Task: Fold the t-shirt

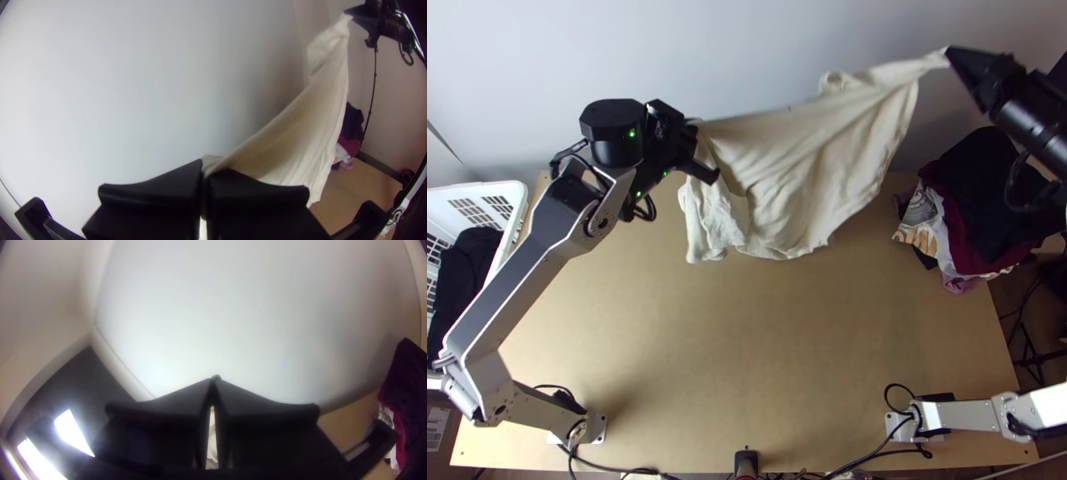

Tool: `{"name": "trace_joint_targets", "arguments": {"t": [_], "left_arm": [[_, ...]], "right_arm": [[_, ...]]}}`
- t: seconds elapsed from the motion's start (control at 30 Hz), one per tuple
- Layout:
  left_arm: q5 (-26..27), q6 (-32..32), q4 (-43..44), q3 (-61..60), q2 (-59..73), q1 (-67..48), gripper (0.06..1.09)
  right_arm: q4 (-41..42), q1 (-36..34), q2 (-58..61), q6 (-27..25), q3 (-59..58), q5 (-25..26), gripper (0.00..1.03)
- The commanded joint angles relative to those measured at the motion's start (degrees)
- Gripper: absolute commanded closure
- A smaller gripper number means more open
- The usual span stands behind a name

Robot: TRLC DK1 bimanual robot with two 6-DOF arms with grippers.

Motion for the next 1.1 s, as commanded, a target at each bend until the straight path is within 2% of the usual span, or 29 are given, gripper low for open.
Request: {"name": "trace_joint_targets", "arguments": {"t": [0.0,0.07,0.13,0.2,0.23,0.3,0.37,0.47,0.5,0.6,0.63,0.7,0.83,0.93,1.07], "left_arm": [[10.8,-14.5,-13.1,0.5,-4.8,-0.9,1.04],[19.8,-21.3,-21.0,-0.1,-6.2,-0.8,1.04],[27.7,-26.4,-25.4,-4.4,-8.9,-1.4,1.04],[31.5,-28.4,-25.9,-11.0,-12.7,-3.3,1.04],[34.8,-29.5,-26.1,-14.6,-14.5,-4.4,1.04],[45.2,-29.7,-27.9,-22.1,-17.9,-6.2,1.04],[50.6,-29.8,-28.2,-29.2,-21.2,-7.7,1.04],[51.2,-27.6,-30.5,-35.7,-24.1,-10.0,1.02],[51.7,-24.8,-33.4,-36.5,-24.4,-10.8,0.94],[54.4,-17.5,-40.7,-40.0,-24.5,-10.9,0.64],[55.1,-16.4,-41.8,-42.0,-24.5,-11.2,0.5],[55.4,-15.0,-43.1,-45.7,-24.3,-12.8,0.12],[57.7,-14.8,-42.3,-51.5,-26.0,-15.9,0.11],[57.8,-16.6,-40.6,-52.1,-27.7,-16.1,0.11],[57.3,-15.4,-39.4,-53.7,-27.1,-14.2,0.11]], "right_arm": [[-2.3,1.7,-9.0,-1.4,-10.5,-1.9,1.0],[-4.3,2.4,-11.9,-1.8,-12.2,-1.9,1.0],[-6.1,2.6,-14.2,-2.2,-13.4,-1.9,1.0],[-7.2,2.8,-15.9,-2.6,-14.7,-1.9,1.0],[-7.9,3.1,-16.4,-3.0,-15.1,-1.9,1.0],[-9.1,3.5,-17.4,-3.5,-16.2,-2.0,1.0],[-9.3,4.1,-18.5,-3.8,-17.7,-2.1,1.0],[-9.3,5.2,-20.6,-4.6,-21.3,-2.8,1.0],[-9.3,5.4,-21.4,-4.9,-22.8,-3.2,1.0],[-9.2,5.4,-22.7,-5.2,-25.3,-3.4,1.0],[-9.2,5.3,-22.8,-5.2,-25.7,-3.4,1.0],[-9.0,5.1,-23.0,-5.3,-26.2,-3.4,1.0],[-8.9,4.6,-23.1,-5.5,-26.5,-3.3,1.0],[-8.9,4.4,-23.2,-5.6,-26.8,-3.3,1.0],[-8.6,3.6,-22.9,-5.5,-26.8,-3.1,1.0]]}}
